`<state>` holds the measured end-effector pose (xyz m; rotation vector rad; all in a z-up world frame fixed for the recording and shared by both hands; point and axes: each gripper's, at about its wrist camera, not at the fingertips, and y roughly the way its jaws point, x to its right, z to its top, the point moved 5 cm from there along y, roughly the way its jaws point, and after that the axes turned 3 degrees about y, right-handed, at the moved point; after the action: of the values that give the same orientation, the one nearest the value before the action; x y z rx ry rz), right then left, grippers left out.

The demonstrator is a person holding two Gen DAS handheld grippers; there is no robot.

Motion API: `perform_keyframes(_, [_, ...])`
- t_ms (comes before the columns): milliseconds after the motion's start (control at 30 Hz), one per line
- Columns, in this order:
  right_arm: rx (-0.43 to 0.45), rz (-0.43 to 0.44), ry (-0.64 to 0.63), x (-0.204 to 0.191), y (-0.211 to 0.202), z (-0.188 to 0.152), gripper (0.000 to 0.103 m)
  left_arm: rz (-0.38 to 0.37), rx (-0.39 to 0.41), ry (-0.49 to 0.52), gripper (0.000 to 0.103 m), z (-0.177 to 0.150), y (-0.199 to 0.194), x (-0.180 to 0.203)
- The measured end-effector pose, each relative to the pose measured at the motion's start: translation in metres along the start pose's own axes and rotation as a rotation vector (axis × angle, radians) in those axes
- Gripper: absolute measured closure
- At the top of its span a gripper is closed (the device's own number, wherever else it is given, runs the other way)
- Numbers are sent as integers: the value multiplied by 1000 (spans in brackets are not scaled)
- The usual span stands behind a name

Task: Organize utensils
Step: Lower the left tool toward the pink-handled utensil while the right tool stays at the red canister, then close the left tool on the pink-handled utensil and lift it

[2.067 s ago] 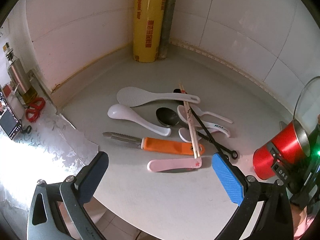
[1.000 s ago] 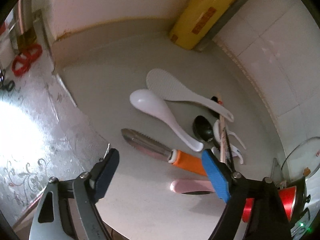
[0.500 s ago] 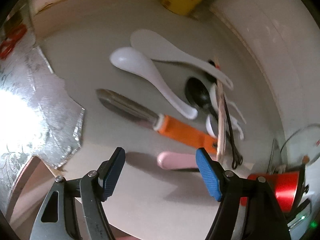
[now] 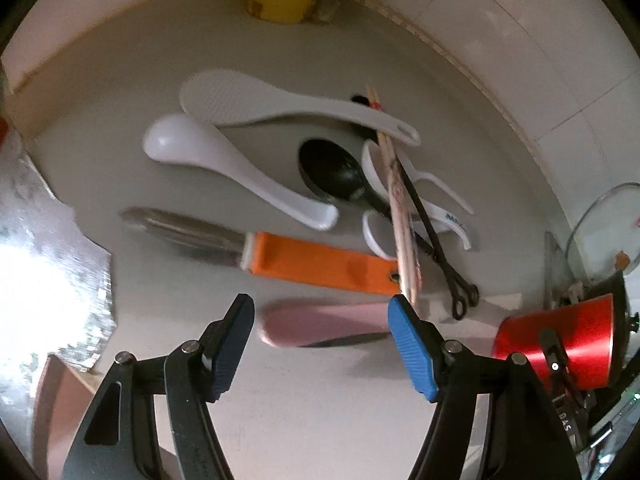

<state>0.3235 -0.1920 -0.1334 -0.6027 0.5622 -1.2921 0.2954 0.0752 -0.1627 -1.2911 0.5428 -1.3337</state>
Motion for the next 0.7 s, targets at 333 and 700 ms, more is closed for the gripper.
perform_keyframes(333, [-2, 4, -1, 0, -2, 0, 13, -49, -73, 106, 33, -22, 4, 22])
perform_keyframes(700, [-4, 15, 5, -1, -2, -3, 12, -34, -119, 258, 33, -44, 15, 65])
